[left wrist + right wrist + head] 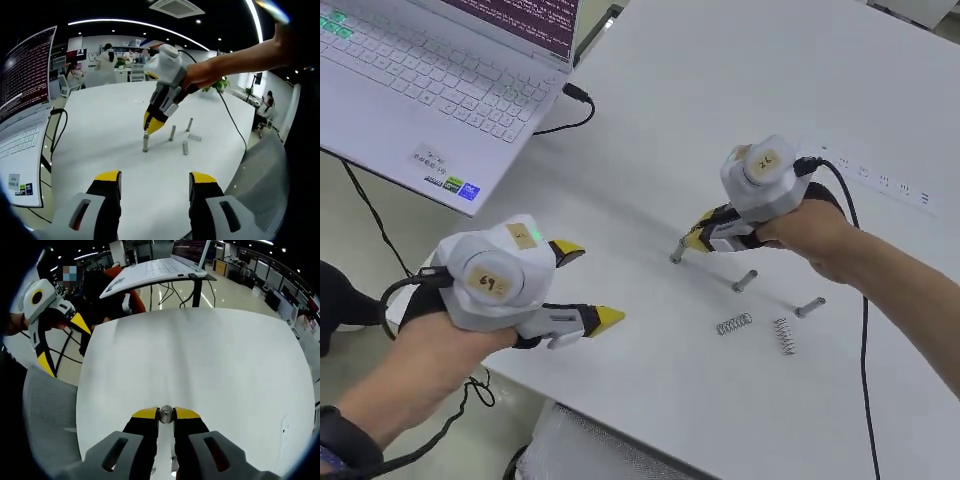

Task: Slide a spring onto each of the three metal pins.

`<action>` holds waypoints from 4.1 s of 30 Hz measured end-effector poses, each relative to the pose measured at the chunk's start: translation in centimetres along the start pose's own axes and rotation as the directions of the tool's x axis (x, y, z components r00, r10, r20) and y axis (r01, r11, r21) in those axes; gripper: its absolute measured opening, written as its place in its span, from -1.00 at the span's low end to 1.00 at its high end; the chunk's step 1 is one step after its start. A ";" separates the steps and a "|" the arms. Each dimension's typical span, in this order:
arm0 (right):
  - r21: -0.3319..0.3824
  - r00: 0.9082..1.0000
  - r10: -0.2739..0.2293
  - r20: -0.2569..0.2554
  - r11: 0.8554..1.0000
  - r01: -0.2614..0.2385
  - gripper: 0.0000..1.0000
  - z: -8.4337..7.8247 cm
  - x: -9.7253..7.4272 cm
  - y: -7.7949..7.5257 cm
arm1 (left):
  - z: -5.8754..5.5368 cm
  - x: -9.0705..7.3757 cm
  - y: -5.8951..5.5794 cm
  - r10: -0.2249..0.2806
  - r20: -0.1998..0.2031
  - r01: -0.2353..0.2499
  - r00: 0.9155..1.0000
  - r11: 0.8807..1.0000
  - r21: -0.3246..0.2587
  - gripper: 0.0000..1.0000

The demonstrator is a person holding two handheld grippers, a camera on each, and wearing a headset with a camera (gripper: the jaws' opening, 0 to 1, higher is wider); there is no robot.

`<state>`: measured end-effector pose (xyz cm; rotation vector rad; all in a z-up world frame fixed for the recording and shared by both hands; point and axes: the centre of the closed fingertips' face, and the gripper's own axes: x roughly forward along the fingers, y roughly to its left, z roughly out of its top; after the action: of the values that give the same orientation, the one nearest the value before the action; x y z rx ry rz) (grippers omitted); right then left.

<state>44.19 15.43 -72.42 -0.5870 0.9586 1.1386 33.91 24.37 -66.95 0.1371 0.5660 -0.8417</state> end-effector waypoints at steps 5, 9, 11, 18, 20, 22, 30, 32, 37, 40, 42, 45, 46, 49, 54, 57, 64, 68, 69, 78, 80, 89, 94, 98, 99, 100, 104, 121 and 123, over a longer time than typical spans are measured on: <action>-0.010 1.000 0.004 -0.007 1.000 -0.004 -0.83 0.2 0.4 0.2 | 0.0 0.0 0.1 0.002 -0.001 -0.002 1.000 1.000 -0.003 -0.01; -0.023 1.000 0.007 -0.017 1.000 -0.008 -0.83 0.2 0.8 0.4 | -0.1 0.0 0.0 -0.001 -0.002 0.001 1.000 1.000 -0.005 -0.01; -0.028 1.000 0.012 -0.020 1.000 -0.012 -0.83 0.2 1.0 0.6 | -0.1 0.1 0.0 -0.001 -0.002 0.001 1.000 1.000 -0.006 -0.01; -0.052 0.999 0.017 -0.040 0.998 -0.020 -0.83 -0.1 1.8 0.9 | 0.1 0.1 0.0 0.003 -0.002 -0.003 1.000 1.000 -0.009 -0.01; -0.058 0.999 0.019 -0.047 0.998 -0.022 -0.83 -0.3 2.0 0.9 | 0.1 0.1 0.1 0.005 -0.004 -0.005 1.000 1.000 -0.008 -0.02; -0.061 0.998 0.023 -0.054 0.998 -0.026 -0.83 -0.5 2.2 1.0 | 0.1 0.1 0.1 0.005 -0.004 -0.005 1.000 1.000 -0.009 -0.02; -0.064 0.997 0.034 -0.067 0.997 -0.038 -0.83 -0.9 3.2 0.9 | 0.0 0.1 0.3 0.008 -0.009 -0.008 1.000 1.000 -0.010 -0.02; -0.062 0.997 0.038 -0.067 0.997 -0.042 -0.82 -1.0 3.4 0.9 | 0.0 0.2 0.3 0.009 -0.009 -0.009 1.000 1.000 -0.010 -0.03; -0.061 0.997 0.039 -0.071 0.997 -0.043 -0.82 -1.2 3.9 0.8 | 0.0 0.2 0.4 0.010 -0.011 -0.010 1.000 1.000 -0.010 -0.03; -0.064 0.996 0.044 -0.076 0.997 -0.049 -0.81 -1.4 4.1 1.0 | -0.1 0.2 0.5 0.012 -0.013 -0.012 1.000 1.000 -0.011 -0.03; -0.061 0.997 0.044 -0.070 0.997 -0.048 -0.81 -1.3 4.1 1.0 | -0.1 0.2 0.6 0.015 -0.014 -0.015 1.000 1.000 -0.012 -0.03; -0.065 0.997 0.048 -0.066 0.997 -0.052 -0.77 -1.4 4.1 0.9 | 0.1 0.4 0.5 0.016 -0.012 -0.016 1.000 1.000 -0.016 -0.03; -0.067 0.997 0.049 -0.065 0.996 -0.053 -0.76 -1.4 4.1 0.9 | 0.2 0.5 0.5 0.015 -0.011 -0.015 1.000 1.000 -0.016 -0.03; -0.079 0.996 0.061 -0.066 0.995 -0.066 -0.66 -1.6 3.9 1.1 | 0.6 0.6 0.1 0.010 -0.009 -0.010 1.000 1.000 -0.008 -0.03; -0.081 0.997 0.045 -0.059 0.995 -0.050 -0.56 -1.9 3.2 0.7 | 0.7 0.7 -0.1 0.008 -0.008 -0.008 1.000 1.000 -0.002 -0.03; -0.080 0.998 0.031 -0.053 0.996 -0.035 -0.47 -2.0 2.7 0.4 | 0.9 0.5 -0.1 0.010 -0.005 -0.010 1.000 1.000 0.001 -0.02; -0.041 1.000 -0.017 -0.013 0.999 0.017 -0.37 -1.8 0.9 -0.3 | 1.3 -0.1 -0.3 0.020 0.006 -0.020 1.000 1.000 -0.001 -0.03; -0.007 0.999 -0.038 0.026 0.999 0.038 -0.35 -1.9 -0.2 -0.3 | 1.7 -0.5 -0.4 0.030 0.023 -0.029 0.999 1.000 -0.011 -0.02; 0.000 0.998 -0.043 0.034 0.999 0.043 -0.35 -1.9 -0.4 -0.3 | 1.8 -0.6 -0.4 0.032 0.025 -0.031 0.999 0.999 -0.011 -0.02; 0.103 0.983 -0.110 0.144 0.990 0.096 -0.33 -2.4 -2.8 0.0 | 2.1 -1.2 -0.6 0.043 0.036 -0.043 0.998 0.999 -0.007 0.00; 0.126 0.978 -0.125 0.166 0.986 0.105 -0.33 -2.6 -3.3 0.1 | 2.3 -1.3 -0.5 0.045 0.039 -0.045 0.998 0.999 -0.006 0.00; 0.209 0.947 -0.216 0.236 0.963 0.167 -0.35 -4.3 -6.0 0.3 | 3.0 -1.4 -0.5 0.052 0.054 -0.052 0.997 0.999 -0.002 0.00; 0.250 0.932 -0.262 0.251 0.948 0.199 -0.32 -5.9 -7.9 0.6 | 3.3 -1.5 -1.0 0.047 0.058 -0.047 0.997 0.999 0.003 -0.01; 0.277 0.919 -0.295 0.262 0.935 0.222 -0.29 -7.2 -9.5 1.1 | 3.4 -1.5 -1.3 0.043 0.059 -0.043 0.997 0.999 0.007 -0.01; 0.284 0.916 -0.304 0.263 0.931 0.228 -0.29 -7.5 -9.9 1.1 | 3.5 -1.4 -1.4 0.041 0.061 -0.042 0.997 0.999 0.007 -0.01; 0.296 0.911 -0.314 0.265 0.926 0.233 -0.29 -7.9 -10.2 1.2 | 3.6 -1.4 -1.4 0.041 0.062 -0.042 0.997 0.999 0.008 -0.01; 0.323 0.902 -0.339 0.267 0.913 0.248 -0.27 -9.2 -11.3 1.5 | 3.9 -1.4 -1.8 0.037 0.067 -0.038 0.997 0.999 0.010 -0.01; 0.426 0.863 -0.423 0.275 0.859 0.285 -0.17 -14.2 -15.0 3.6 | 4.6 -1.1 -2.4 0.032 0.072 -0.033 0.997 0.999 0.025 -0.01; 0.438 0.860 -0.430 0.275 0.852 0.286 -0.16 -14.8 -15.4 3.9 | 4.7 -1.0 -2.4 0.032 0.074 -0.034 0.997 0.999 0.026 -0.01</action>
<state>34.00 -2.69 -66.03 -0.2080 0.6802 0.6548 33.54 21.87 -62.18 0.1392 0.4820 -0.8192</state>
